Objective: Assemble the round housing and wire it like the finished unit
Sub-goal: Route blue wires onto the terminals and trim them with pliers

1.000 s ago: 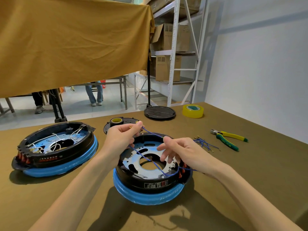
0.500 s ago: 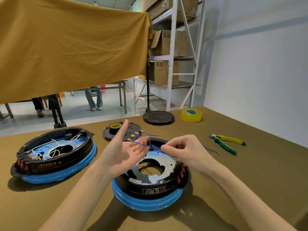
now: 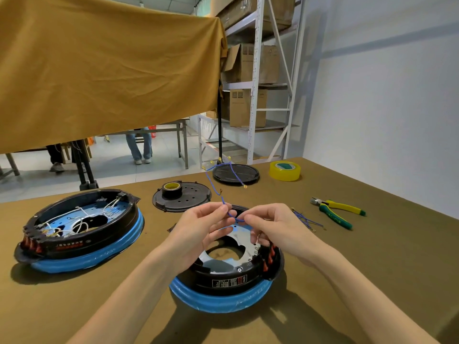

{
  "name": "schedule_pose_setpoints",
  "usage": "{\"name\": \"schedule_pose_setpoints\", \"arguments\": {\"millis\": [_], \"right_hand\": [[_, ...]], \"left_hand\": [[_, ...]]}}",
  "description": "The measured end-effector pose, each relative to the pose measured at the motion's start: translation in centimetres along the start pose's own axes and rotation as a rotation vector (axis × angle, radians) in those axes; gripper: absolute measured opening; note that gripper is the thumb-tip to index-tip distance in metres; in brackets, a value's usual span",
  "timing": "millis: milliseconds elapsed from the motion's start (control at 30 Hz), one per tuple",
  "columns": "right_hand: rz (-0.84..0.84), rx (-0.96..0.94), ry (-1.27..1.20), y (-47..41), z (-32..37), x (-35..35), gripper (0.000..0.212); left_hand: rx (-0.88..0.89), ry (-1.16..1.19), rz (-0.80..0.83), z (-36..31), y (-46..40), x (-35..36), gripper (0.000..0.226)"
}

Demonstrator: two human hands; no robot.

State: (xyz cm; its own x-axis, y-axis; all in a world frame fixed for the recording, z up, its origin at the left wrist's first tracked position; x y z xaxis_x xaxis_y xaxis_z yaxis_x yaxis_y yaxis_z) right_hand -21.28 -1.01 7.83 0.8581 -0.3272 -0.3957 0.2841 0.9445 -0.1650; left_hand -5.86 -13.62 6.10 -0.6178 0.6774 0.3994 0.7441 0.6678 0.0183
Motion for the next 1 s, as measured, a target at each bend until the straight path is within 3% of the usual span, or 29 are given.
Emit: {"name": "schedule_pose_setpoints", "arguments": {"millis": [167,300,567,800,1000], "right_hand": [[0.089,0.006,-0.074,0.4,0.0,0.3,0.030],[0.103,-0.081,0.071,0.5,-0.4,0.6,0.026],[0.101,-0.105,0.045,0.6,-0.8,0.0,0.015],[0.115,-0.060,0.045,0.5,-1.0,0.3,0.012],[0.149,-0.100,0.114,0.6,-0.7,1.1,0.015]], "left_hand": [[0.005,0.147,-0.101,0.2,-0.1,-0.2,0.026],[0.024,0.141,-0.090,0.1,-0.1,-0.3,0.029],[0.028,0.138,-0.046,0.5,-0.1,-0.1,0.028],[0.061,-0.016,-0.028,0.3,-0.2,-0.1,0.014],[0.085,-0.186,0.050,-1.1,-0.3,0.0,0.041]]}}
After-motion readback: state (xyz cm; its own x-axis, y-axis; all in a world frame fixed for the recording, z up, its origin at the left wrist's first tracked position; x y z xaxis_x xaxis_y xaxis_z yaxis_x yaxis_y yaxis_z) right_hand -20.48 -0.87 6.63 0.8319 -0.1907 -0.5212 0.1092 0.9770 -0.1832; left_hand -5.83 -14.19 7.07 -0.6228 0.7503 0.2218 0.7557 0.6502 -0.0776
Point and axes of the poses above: each hand's wrist, its own y-axis away from the middle knuckle, its own x-axis out of the palm, z = x × y, the point moved 1 cm from there along -y, towards the middle knuckle, and after that the axes turned 3 degrees about y, right-handed, at the moved point
